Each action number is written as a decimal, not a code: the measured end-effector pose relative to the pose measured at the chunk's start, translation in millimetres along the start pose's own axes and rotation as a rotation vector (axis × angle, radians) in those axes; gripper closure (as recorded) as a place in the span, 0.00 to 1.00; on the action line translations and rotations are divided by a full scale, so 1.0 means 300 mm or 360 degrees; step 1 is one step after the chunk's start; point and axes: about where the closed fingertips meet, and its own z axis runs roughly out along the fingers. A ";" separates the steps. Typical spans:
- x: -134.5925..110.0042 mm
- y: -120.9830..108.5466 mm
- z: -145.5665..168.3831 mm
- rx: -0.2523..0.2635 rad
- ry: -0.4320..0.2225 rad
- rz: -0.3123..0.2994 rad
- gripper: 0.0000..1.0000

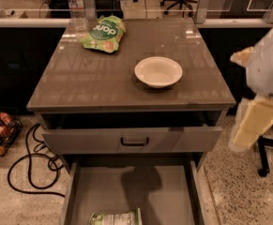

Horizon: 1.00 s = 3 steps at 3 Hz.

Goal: Pick green jalapeno chip bag from middle drawer and place on counter

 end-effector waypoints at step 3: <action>-0.038 0.316 0.443 -0.0099 -0.0260 -0.0081 0.00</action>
Offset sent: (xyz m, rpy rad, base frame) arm -0.0513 0.0530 -0.1801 0.1820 -0.0095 0.0970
